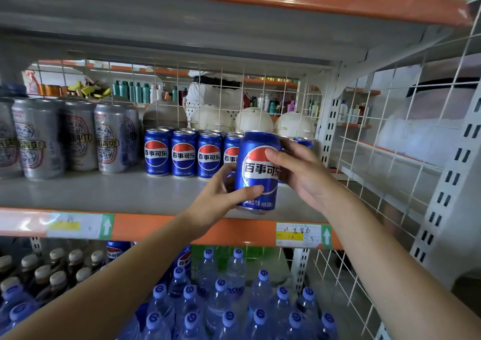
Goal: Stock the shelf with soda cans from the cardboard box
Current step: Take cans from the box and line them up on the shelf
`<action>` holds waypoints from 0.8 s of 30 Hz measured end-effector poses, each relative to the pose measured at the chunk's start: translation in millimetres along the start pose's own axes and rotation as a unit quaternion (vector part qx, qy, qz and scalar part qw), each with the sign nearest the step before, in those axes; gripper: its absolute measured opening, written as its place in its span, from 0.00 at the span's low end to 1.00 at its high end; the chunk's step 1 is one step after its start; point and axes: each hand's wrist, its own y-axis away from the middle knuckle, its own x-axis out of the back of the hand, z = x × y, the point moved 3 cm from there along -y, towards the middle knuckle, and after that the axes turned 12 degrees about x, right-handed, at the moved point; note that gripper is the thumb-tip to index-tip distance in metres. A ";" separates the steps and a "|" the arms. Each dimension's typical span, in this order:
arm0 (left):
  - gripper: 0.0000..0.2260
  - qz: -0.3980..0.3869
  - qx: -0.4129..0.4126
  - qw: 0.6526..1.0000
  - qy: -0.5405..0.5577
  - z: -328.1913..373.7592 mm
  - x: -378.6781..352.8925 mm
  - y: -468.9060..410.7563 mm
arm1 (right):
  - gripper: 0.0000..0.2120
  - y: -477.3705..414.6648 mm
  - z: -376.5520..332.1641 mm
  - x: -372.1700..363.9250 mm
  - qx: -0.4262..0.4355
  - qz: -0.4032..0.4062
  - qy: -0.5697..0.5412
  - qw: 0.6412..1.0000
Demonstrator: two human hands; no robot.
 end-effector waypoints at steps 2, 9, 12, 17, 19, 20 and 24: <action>0.32 -0.009 0.011 1.000 0.000 0.8 1.4 0.6 | 0.14 1.2 0.2 0.4 0.014 0.013 0.024 1.000; 0.41 -0.014 0.039 0.999 -0.005 -0.7 8.3 1.2 | 0.09 -0.4 0.7 4.4 0.077 0.093 0.125 0.985; 0.35 -0.020 0.059 0.998 -0.006 -3.5 6.2 2.0 | 0.12 0.1 1.0 5.7 0.065 0.119 0.133 0.982; 0.26 -0.035 0.078 0.996 0.008 -5.3 -2.1 -0.8 | 0.13 1.7 0.1 2.0 0.058 0.126 0.117 0.983; 0.27 -0.030 0.060 0.998 -0.009 -2.2 -5.2 -1.8 | 0.13 3.1 -1.2 0.5 0.059 0.121 0.111 0.985; 0.26 -0.022 0.048 0.998 -0.017 -0.7 -6.1 -1.7 | 0.13 3.7 -2.4 -0.1 0.058 0.117 0.109 0.985; 0.31 -0.001 0.017 1.000 -0.012 -1.2 -5.1 -2.4 | 0.08 5.5 -2.5 2.5 0.040 0.107 0.106 0.988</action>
